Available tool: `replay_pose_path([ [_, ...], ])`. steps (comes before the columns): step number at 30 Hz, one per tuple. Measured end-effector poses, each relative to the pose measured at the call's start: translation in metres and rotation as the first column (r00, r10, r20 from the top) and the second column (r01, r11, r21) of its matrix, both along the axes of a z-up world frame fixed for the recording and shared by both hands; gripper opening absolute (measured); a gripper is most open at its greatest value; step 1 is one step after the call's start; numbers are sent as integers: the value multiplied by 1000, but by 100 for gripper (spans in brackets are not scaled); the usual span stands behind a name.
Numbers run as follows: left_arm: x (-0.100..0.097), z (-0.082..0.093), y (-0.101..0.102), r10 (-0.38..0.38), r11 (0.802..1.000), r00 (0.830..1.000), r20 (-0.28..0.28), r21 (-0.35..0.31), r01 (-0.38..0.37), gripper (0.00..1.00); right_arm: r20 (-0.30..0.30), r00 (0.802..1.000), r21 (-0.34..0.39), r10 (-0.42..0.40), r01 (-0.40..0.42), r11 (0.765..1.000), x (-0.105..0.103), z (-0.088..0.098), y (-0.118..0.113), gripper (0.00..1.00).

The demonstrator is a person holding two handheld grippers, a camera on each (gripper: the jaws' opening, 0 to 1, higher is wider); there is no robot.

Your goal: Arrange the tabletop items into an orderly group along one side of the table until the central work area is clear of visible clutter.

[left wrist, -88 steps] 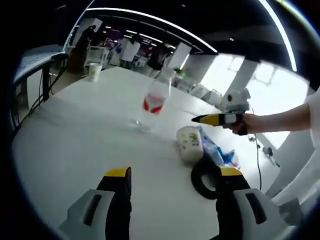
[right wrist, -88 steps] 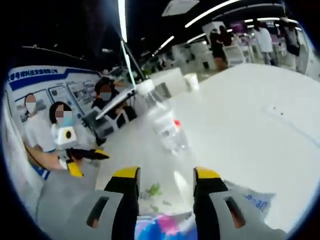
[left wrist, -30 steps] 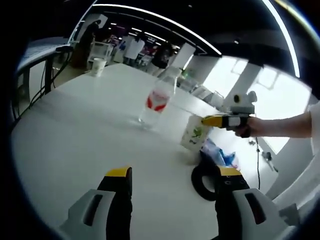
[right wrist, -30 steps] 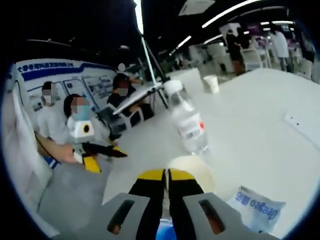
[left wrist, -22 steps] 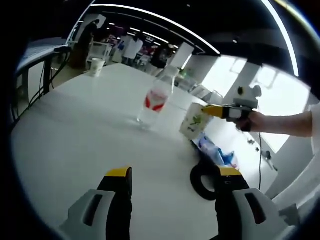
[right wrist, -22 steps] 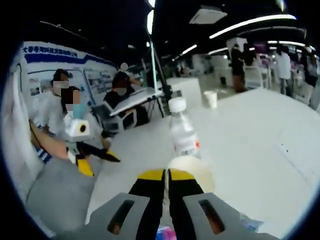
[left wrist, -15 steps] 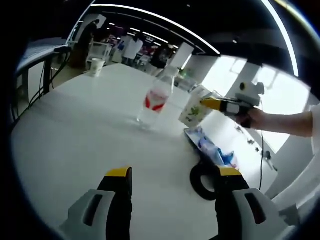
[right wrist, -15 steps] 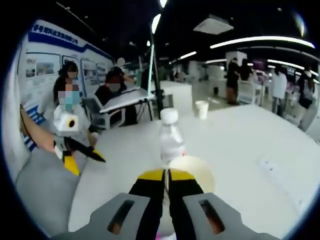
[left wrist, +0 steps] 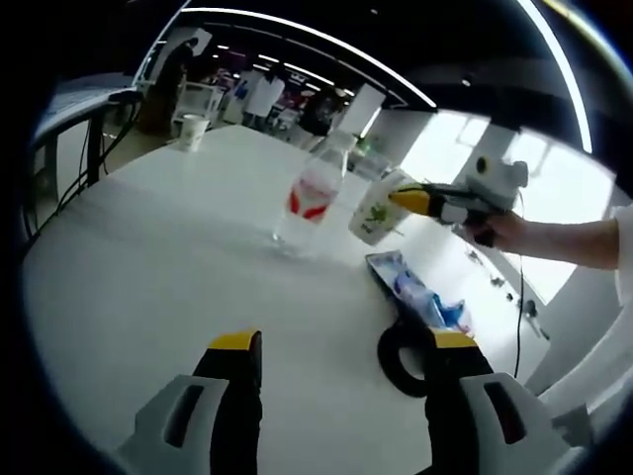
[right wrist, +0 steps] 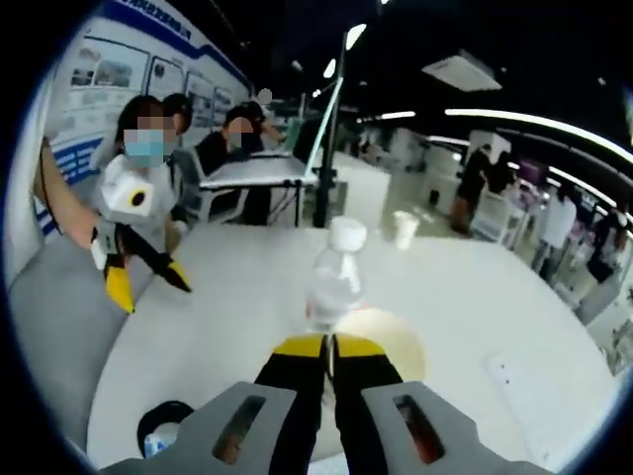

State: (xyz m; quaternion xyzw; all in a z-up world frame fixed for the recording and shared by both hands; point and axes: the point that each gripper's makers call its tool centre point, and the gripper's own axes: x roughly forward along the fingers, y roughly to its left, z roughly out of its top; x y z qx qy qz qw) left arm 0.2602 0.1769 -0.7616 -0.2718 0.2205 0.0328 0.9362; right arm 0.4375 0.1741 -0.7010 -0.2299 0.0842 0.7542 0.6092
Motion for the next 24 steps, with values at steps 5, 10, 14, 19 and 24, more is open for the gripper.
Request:
replay_pose_path([
  [5,0,0,2,9,1000,1000,2,-3,-9,63,35,999,-16,27,-27,1000,-3,-8,6,0],
  [10,-1,-1,5,23,1000,1000,-2,-11,-23,62,96,992,-56,76,-71,996,-6,-21,9,0],
  [14,-1,1,8,37,999,999,5,-16,-37,63,85,993,-46,79,-75,996,-7,-22,12,0],
  [19,-2,-1,10,48,999,999,3,-24,-48,64,82,994,-49,77,-73,996,-5,-26,14,0],
  [24,-2,1,13,61,998,998,11,-31,-61,64,68,995,-40,73,-71,997,-5,-28,18,0],
])
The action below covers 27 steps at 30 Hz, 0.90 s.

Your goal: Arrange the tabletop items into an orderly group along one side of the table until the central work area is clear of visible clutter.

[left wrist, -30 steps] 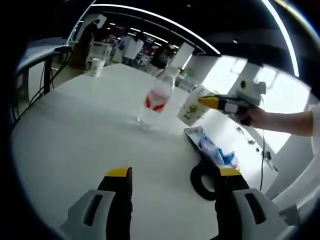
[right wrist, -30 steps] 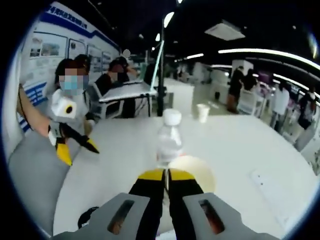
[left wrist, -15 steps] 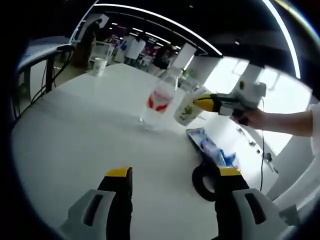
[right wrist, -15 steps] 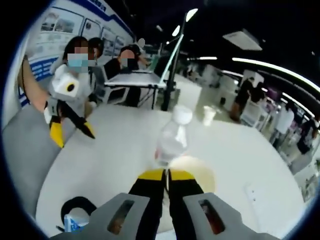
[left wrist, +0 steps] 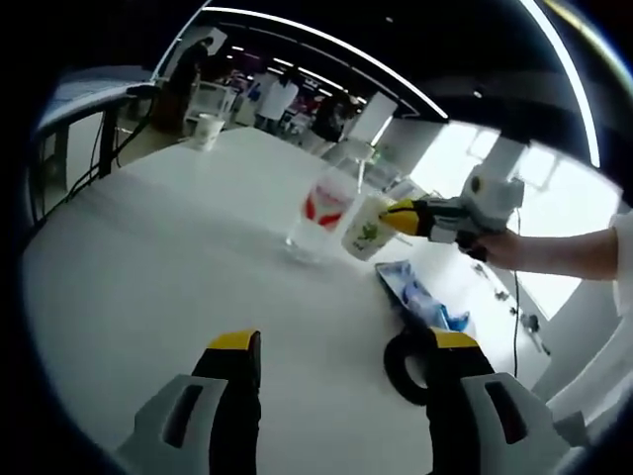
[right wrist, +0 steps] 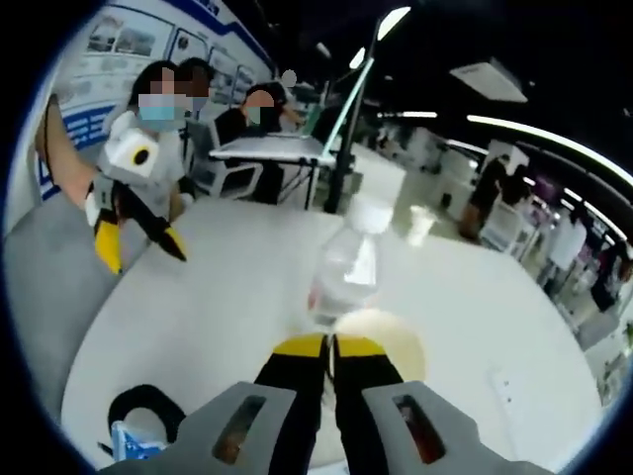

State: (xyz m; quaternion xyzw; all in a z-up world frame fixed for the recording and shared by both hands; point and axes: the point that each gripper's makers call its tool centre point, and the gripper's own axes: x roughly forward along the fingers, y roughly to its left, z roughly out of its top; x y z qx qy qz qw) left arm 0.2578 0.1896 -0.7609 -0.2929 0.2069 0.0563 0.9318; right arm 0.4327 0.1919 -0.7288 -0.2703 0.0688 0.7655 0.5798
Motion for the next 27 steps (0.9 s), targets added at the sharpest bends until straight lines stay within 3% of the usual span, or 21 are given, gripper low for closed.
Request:
replay_pose_path([
  [27,0,0,3,19,1000,1000,10,-19,-19,64,12,999,-49,37,-36,998,-10,-29,6,0],
])
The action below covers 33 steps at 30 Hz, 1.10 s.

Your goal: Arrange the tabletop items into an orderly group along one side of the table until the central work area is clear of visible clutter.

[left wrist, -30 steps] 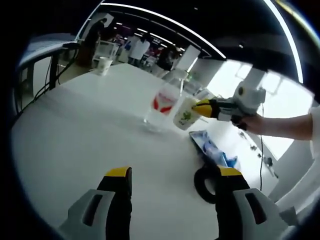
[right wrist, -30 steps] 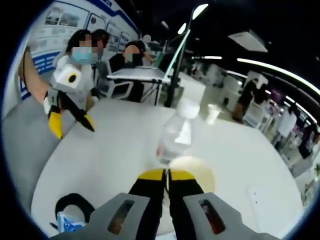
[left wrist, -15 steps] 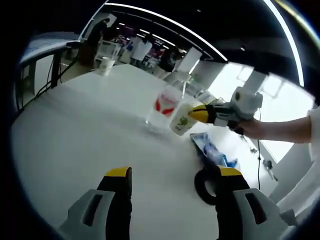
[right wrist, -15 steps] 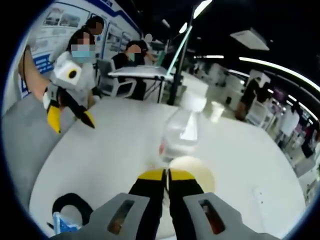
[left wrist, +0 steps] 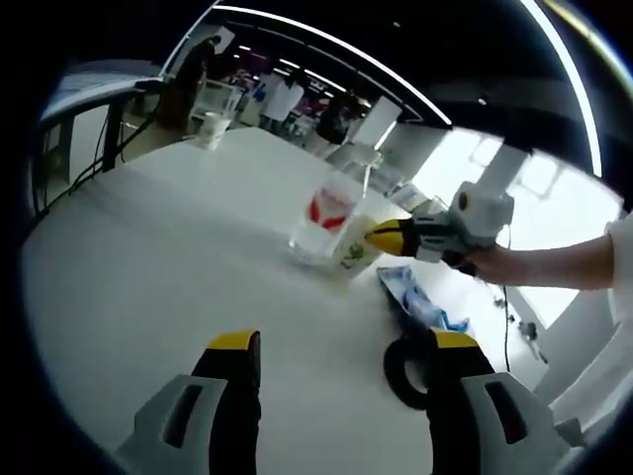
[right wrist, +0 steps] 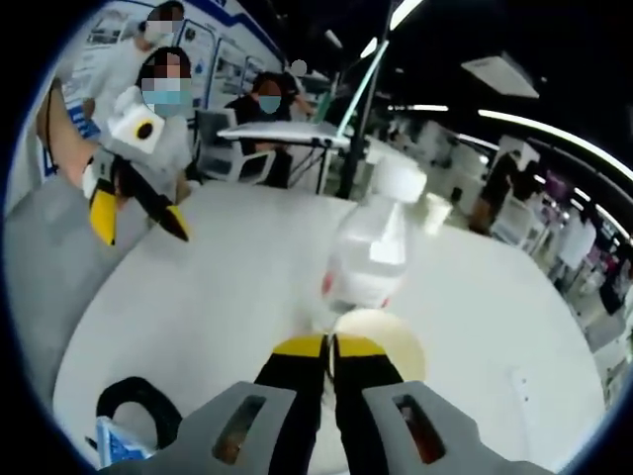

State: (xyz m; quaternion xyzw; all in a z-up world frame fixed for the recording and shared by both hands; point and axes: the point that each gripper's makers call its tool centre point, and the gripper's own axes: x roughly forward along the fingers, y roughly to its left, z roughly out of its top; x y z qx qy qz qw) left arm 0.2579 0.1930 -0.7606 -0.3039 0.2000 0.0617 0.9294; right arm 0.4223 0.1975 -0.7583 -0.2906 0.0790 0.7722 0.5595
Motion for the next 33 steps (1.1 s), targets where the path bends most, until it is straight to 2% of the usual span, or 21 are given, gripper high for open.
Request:
replay_pose_path([
  [33,0,-3,0,-5,1000,1000,-10,-4,5,64,-48,998,3,-27,27,1000,1,-6,2,0],
])
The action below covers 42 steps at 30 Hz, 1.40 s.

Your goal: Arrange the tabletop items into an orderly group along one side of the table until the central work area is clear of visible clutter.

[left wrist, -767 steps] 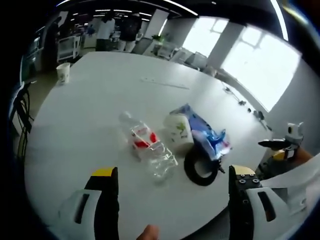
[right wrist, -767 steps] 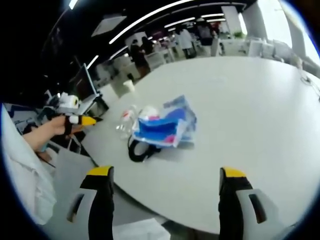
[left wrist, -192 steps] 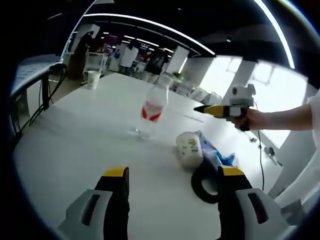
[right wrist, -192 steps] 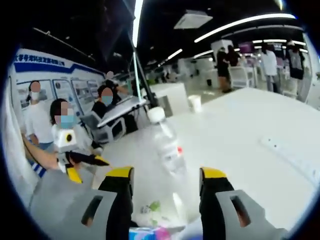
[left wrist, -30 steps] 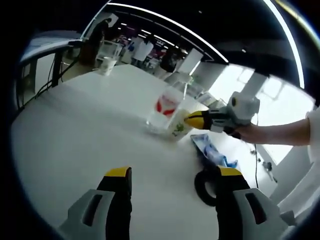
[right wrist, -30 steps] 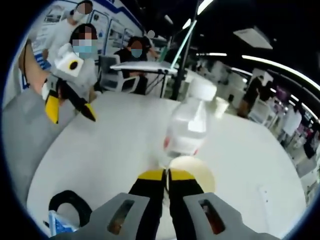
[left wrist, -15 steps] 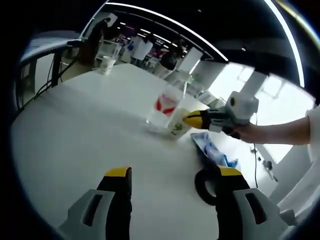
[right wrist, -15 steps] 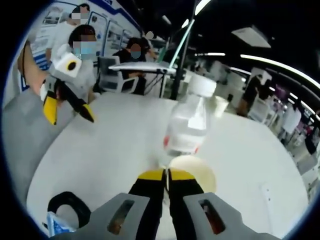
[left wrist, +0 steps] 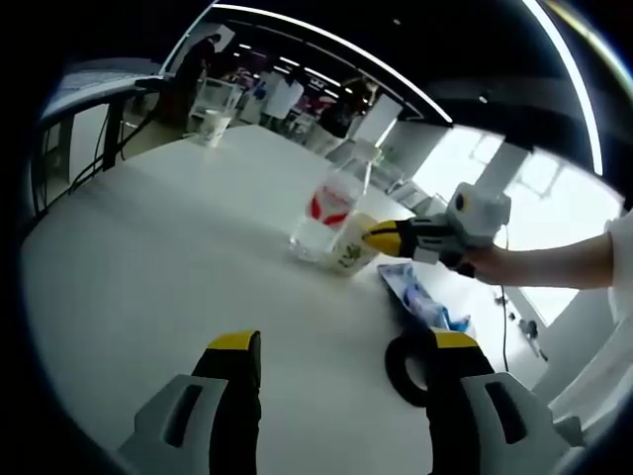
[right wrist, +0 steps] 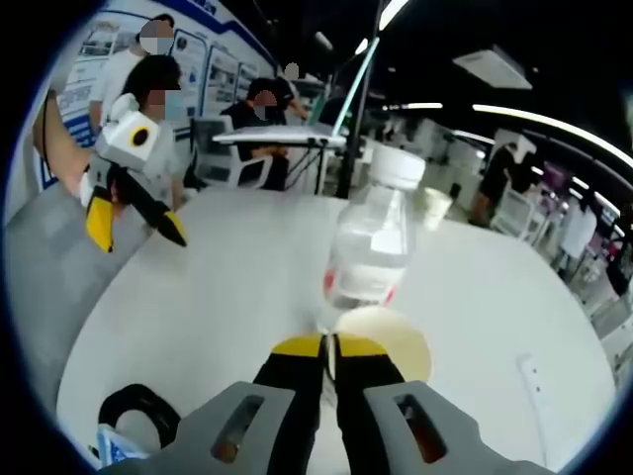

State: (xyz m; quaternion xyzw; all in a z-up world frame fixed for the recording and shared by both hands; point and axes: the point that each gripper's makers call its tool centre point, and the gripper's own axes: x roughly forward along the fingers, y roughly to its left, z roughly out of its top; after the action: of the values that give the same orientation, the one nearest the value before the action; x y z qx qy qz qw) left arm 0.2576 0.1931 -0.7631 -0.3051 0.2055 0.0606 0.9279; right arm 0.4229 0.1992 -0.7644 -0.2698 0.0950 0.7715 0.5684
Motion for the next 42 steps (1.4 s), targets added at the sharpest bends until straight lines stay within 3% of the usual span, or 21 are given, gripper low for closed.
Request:
replay_pose_path([
  [12,1,0,0,-1,1000,1000,4,-4,1,63,-21,1000,-13,-5,4,1000,-2,-2,0,6],
  [19,1,1,0,1,1000,1000,7,-5,-1,64,-29,999,6,-20,20,1000,1,7,2,11],
  [31,2,0,-3,-10,1000,1000,5,-6,10,65,-54,996,-7,-67,67,998,5,14,-9,26],
  [36,2,-1,-4,-15,1000,1000,3,-6,15,65,-72,992,-7,-106,105,994,8,21,-12,37],
  [42,3,0,-6,-22,1000,1000,6,-6,22,67,-70,990,-8,-120,120,993,10,26,-19,40],
])
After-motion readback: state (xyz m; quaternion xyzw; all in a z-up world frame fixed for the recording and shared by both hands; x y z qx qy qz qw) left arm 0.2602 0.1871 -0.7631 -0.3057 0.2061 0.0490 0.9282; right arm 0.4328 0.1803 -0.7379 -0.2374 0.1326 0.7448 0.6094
